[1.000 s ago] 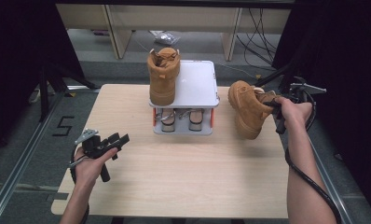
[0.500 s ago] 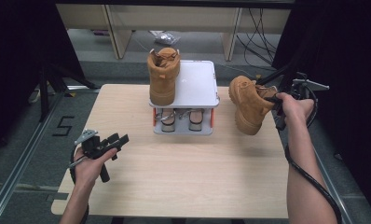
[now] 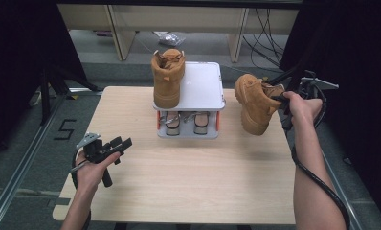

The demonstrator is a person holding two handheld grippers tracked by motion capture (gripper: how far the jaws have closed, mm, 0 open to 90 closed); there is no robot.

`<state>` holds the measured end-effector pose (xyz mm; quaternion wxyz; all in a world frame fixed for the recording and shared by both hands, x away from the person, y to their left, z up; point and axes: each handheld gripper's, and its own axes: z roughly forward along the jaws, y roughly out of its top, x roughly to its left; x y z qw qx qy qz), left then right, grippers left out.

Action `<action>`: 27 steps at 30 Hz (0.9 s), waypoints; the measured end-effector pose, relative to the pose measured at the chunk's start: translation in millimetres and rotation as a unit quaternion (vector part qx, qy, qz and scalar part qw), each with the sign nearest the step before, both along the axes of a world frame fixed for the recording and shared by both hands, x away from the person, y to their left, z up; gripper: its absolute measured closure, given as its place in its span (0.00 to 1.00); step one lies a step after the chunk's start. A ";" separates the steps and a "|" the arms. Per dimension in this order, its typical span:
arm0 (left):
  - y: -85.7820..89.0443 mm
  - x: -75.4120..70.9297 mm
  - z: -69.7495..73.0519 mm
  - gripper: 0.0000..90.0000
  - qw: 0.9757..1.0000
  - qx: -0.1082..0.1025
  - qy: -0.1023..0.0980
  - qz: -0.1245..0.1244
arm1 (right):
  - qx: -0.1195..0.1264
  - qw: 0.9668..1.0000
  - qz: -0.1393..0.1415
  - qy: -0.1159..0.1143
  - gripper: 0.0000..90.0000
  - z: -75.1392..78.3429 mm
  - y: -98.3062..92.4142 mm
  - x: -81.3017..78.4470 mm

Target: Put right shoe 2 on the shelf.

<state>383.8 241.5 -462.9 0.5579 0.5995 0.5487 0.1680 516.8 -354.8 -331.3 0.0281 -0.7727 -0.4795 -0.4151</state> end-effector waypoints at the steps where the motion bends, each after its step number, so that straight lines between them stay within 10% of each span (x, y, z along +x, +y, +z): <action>1: 0.0 0.0 0.0 0.52 1.000 0.000 0.000 0.000 | -0.001 1.000 -0.002 -0.016 0.92 -1.2 0.7 0.3; 27: 1.7 -0.5 0.7 0.52 1.000 0.002 0.000 0.001 | 0.001 0.999 0.006 -0.039 0.92 22.5 13.2 5.7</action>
